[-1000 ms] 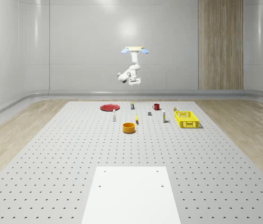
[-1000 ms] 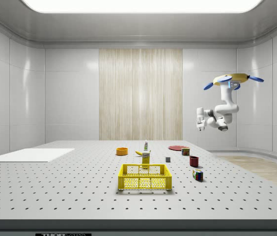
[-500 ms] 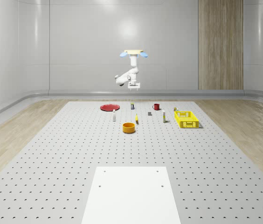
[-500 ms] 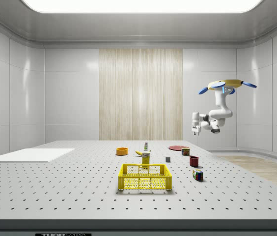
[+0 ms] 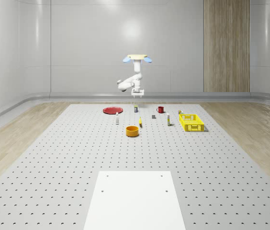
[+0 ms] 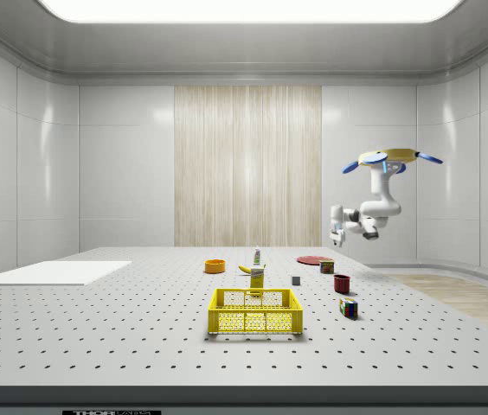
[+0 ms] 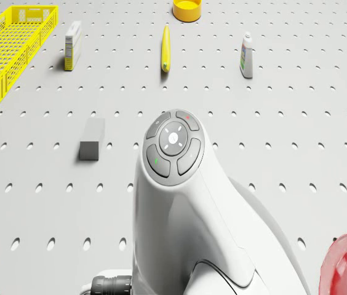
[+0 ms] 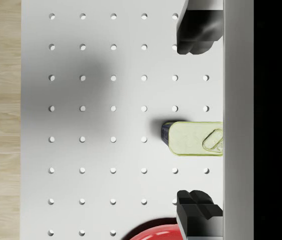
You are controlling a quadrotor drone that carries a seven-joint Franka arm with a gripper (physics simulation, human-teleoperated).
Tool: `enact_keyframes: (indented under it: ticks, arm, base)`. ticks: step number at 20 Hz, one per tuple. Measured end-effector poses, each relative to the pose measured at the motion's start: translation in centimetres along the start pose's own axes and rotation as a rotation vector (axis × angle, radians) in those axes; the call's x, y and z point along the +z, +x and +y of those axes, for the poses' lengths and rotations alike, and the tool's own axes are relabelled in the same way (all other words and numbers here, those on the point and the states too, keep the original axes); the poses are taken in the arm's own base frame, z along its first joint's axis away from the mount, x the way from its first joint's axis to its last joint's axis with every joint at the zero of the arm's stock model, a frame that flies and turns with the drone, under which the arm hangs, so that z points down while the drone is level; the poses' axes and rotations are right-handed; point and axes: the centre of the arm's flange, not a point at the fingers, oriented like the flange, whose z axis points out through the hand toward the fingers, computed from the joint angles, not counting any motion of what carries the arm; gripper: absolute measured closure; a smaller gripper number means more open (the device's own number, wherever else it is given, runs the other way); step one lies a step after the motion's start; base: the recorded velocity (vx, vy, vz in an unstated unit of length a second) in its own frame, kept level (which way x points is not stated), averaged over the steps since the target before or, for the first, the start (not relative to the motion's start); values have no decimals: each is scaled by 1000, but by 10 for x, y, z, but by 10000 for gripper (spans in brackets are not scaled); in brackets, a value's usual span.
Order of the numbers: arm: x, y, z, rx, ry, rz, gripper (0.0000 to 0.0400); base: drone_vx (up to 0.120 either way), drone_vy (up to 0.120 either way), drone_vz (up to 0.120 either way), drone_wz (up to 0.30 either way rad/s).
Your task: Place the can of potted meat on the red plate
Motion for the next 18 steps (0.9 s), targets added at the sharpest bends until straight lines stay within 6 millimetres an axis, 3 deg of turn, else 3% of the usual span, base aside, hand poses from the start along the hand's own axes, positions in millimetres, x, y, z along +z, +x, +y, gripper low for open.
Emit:
enact_keyframes:
  ticks: [3, 7, 13, 15, 18]
  arm:
    - [0, 0, 0, 0, -1, 1, 0]
    - [0, 0, 0, 0, -1, 2, 0]
    - [0, 0, 0, 0, -2, 2, 0]
    - [0, 0, 0, 0, -2, 2, 0]
    - [1, 0, 0, 0, -2, 2, 0]
  base:
    - [120, -93, -93, 0]
    - [120, 0, -60, 0]
    - [0, 0, -113, 0]
    - [0, -100, -120, 0]
    - [0, 0, 0, 0]
